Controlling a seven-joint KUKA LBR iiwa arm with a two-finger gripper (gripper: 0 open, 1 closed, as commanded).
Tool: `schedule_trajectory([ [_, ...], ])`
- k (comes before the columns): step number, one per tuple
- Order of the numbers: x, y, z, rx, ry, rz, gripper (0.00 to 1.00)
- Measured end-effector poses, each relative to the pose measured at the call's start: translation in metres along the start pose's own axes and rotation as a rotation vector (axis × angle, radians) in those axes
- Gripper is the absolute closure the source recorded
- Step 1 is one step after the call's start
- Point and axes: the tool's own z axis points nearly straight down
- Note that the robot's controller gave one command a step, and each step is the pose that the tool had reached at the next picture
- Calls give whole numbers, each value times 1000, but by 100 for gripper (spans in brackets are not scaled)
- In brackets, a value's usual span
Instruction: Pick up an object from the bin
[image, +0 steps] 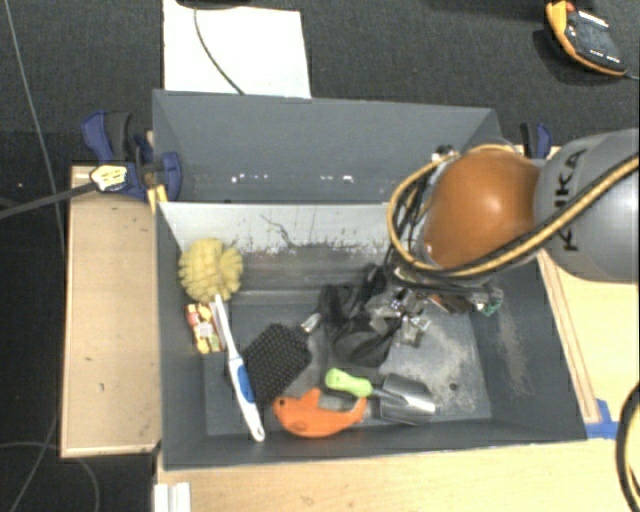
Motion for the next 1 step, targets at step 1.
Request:
schedule_trajectory([
  [1,0,0,-5,-2,1,2,100],
])
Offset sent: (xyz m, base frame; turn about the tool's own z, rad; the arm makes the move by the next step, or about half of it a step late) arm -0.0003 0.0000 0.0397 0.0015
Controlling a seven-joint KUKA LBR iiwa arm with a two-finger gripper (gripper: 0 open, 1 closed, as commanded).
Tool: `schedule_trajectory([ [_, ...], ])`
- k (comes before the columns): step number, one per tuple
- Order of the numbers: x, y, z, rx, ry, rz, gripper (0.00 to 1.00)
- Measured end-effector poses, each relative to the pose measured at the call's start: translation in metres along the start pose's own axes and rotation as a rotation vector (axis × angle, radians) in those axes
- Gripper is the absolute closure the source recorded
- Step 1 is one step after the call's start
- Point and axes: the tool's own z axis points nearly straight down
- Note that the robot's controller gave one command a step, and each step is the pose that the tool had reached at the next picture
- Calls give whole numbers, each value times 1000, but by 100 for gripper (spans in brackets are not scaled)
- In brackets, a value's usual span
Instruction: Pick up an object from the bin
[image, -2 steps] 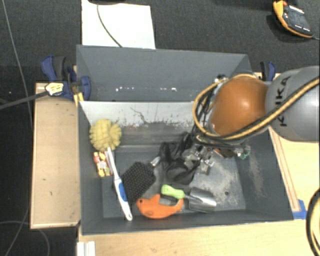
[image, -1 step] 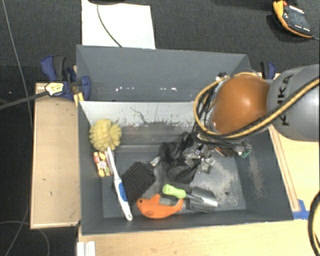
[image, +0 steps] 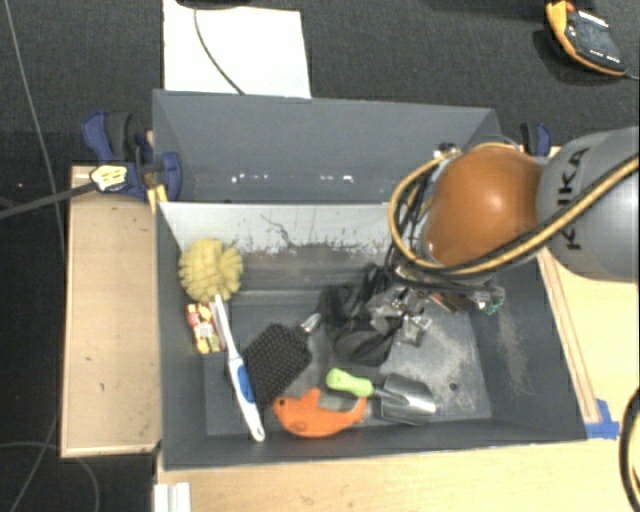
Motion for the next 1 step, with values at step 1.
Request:
schedule_trajectory([
  [1,0,0,-12,0,0,4,100],
])
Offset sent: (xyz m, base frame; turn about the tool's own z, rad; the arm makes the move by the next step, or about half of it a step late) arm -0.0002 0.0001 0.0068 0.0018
